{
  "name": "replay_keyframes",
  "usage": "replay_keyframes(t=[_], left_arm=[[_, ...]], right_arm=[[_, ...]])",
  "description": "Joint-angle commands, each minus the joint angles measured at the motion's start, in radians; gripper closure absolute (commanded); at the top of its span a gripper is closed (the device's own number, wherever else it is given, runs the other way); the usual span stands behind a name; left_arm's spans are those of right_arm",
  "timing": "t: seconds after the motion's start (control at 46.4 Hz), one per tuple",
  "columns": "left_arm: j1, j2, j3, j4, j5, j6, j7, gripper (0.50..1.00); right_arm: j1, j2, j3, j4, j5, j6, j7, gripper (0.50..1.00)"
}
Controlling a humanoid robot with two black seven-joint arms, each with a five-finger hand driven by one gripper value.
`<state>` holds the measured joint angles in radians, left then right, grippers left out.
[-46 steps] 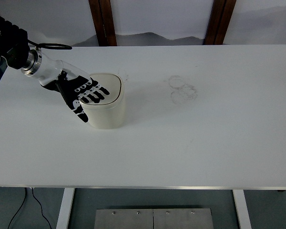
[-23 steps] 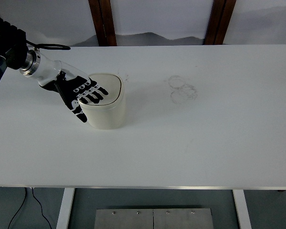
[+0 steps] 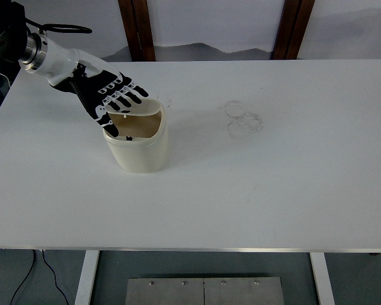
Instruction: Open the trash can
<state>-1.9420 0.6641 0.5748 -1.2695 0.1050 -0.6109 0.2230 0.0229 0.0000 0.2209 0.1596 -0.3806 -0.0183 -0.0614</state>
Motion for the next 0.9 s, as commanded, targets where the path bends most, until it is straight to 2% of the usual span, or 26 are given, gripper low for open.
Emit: replay_keyframes(t=[0.0,0.538,0.711,0.883], left_arm=[[-0.015,0.002,-0.021,0.01,-0.002,0.0,-0.002,0.5],[-0.014,0.025,-0.288,0.268,-0.024,0.0,-0.007,0.5],[0.021,0.022,-0.461,0.355,-0.057,0.0,-0.016,0.5],[0.104,0.022,-0.685,0.45,-0.14,0.0,-0.065,0.5]], right_arm=[[0.0,0.0,0.0,0.0,0.0,0.0,0.0,0.505],[0.0,0.0,0.0,0.0,-0.001,0.0,0.0,0.505],[0.0,0.0,0.0,0.0,-0.001,0.0,0.0,0.505],[0.0,0.0,0.0,0.0,-0.001,0.0,0.0,0.505]])
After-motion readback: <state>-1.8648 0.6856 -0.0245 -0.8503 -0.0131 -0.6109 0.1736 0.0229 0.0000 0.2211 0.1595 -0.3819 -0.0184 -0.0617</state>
